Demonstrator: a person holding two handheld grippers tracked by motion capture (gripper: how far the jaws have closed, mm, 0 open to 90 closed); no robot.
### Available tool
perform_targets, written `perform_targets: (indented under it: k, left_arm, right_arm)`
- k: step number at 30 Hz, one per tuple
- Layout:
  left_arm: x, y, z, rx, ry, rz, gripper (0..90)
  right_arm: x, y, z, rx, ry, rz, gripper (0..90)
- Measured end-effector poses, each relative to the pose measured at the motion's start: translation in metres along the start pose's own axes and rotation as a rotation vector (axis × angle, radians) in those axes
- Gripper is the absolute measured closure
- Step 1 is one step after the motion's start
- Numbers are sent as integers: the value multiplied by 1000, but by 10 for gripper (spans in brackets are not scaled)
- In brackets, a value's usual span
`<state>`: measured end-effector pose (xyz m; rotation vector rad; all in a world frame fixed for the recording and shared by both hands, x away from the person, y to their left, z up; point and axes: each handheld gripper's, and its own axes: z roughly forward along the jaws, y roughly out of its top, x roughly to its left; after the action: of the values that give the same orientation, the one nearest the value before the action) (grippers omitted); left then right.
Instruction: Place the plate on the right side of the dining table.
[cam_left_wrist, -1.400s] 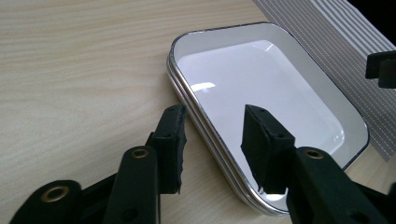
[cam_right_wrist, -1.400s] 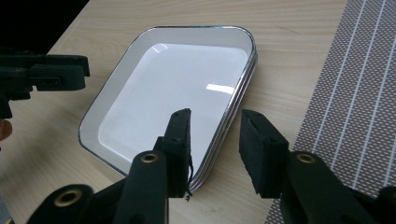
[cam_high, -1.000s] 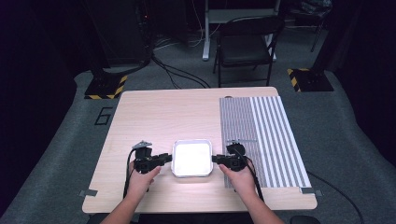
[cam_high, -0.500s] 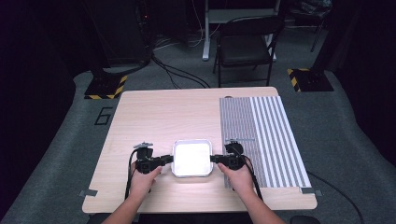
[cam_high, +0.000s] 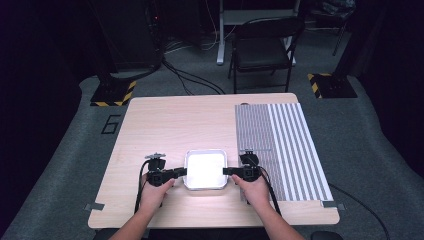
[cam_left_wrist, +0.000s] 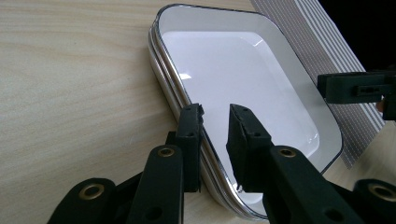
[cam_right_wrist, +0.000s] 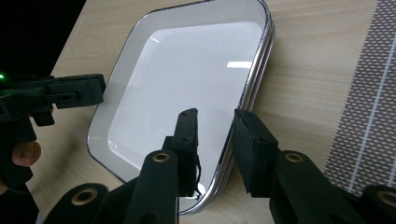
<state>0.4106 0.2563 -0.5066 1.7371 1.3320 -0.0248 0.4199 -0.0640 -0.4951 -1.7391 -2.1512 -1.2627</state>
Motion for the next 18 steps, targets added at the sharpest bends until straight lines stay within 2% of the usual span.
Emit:
perform_targets:
  k: [7, 12, 17, 18]
  left_arm:
    - [2, 1, -2, 5, -13, -19, 747]
    - [2, 1, -3, 3, -25, -39, 748]
    - [2, 0, -3, 4, -19, -46, 754]
    - [2, 0, -2, 9, -5, -43, 754]
  right_arm:
    - [-1, 1, -1, 3, 13, 16, 705]
    - [-5, 2, -3, 20, 47, 71, 710]
    - [-6, 2, -3, 28, 55, 75, 715]
    - [-6, 2, -3, 32, 53, 73, 714]
